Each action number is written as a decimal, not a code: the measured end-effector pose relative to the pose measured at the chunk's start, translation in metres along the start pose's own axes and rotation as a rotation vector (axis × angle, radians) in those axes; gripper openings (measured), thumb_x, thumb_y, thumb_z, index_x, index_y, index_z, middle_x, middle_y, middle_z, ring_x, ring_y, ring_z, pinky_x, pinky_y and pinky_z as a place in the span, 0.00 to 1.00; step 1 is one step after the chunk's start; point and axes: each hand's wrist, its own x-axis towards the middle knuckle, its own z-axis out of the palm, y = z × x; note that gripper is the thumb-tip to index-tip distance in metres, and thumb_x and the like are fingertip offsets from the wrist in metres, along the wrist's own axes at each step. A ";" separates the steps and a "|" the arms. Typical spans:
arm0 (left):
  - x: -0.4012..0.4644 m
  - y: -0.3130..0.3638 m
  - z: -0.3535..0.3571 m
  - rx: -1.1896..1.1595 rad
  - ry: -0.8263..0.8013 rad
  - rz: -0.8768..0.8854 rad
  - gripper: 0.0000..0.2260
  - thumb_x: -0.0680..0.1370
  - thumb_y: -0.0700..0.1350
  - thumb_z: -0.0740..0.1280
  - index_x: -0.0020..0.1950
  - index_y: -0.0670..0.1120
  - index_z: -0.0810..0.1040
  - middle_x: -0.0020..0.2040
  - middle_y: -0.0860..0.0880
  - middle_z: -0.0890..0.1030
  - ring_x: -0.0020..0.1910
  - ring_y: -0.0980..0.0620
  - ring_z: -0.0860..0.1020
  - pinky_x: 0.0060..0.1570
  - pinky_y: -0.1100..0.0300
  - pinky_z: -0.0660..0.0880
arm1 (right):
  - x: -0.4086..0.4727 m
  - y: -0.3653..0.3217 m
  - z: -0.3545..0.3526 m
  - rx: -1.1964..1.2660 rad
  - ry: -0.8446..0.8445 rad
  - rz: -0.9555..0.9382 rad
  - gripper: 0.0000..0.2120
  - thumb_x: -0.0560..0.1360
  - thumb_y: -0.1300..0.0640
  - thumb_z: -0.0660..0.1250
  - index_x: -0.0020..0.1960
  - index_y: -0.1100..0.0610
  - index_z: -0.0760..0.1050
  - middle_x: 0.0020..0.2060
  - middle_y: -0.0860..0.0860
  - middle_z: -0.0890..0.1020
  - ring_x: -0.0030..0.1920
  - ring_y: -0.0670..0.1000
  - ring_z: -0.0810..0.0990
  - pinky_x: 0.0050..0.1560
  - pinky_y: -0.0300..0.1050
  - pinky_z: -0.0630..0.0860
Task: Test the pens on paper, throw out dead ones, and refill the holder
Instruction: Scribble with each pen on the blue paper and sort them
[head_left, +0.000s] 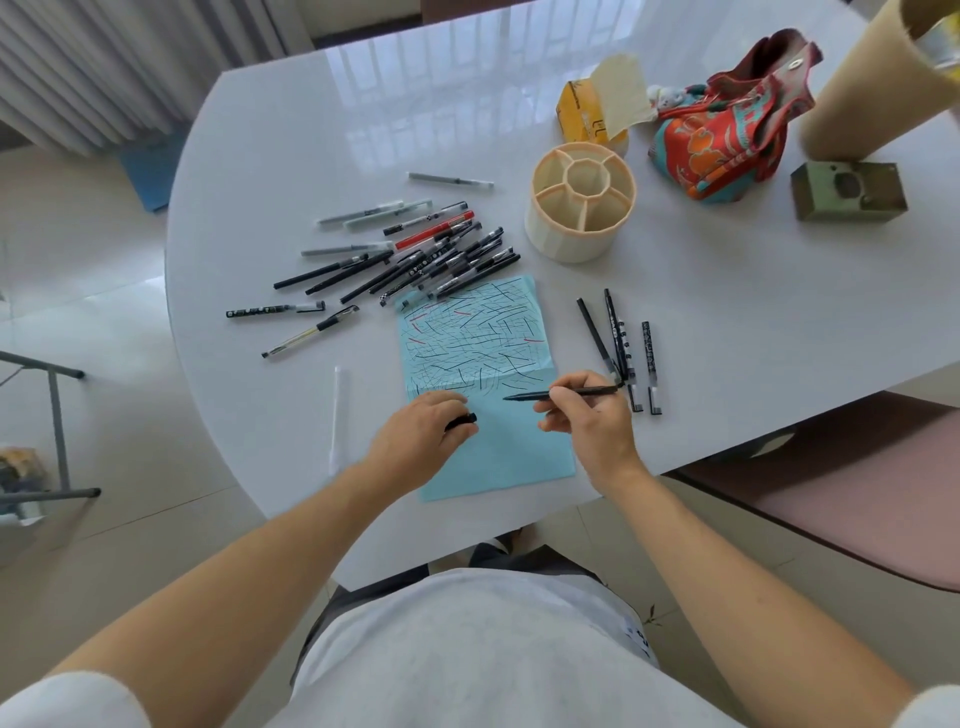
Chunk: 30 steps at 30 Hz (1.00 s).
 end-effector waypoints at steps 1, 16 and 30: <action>0.001 0.002 -0.001 -0.012 0.011 0.003 0.11 0.80 0.55 0.64 0.53 0.50 0.80 0.61 0.54 0.80 0.60 0.52 0.76 0.54 0.60 0.71 | -0.004 -0.001 0.003 0.022 -0.027 0.015 0.03 0.79 0.65 0.67 0.47 0.61 0.78 0.39 0.64 0.85 0.35 0.53 0.83 0.40 0.47 0.83; 0.010 0.036 -0.022 0.013 -0.182 0.027 0.08 0.80 0.48 0.63 0.49 0.45 0.79 0.37 0.49 0.82 0.37 0.47 0.81 0.40 0.48 0.77 | -0.016 0.013 0.030 -0.061 -0.191 0.058 0.04 0.81 0.60 0.68 0.47 0.57 0.80 0.36 0.57 0.86 0.33 0.56 0.84 0.41 0.49 0.84; 0.019 0.038 -0.012 -0.060 -0.143 -0.046 0.10 0.80 0.53 0.66 0.48 0.47 0.80 0.36 0.52 0.82 0.35 0.51 0.79 0.38 0.53 0.76 | 0.003 0.000 0.028 -0.272 -0.169 0.103 0.06 0.81 0.57 0.69 0.48 0.58 0.81 0.36 0.52 0.83 0.34 0.48 0.81 0.39 0.44 0.83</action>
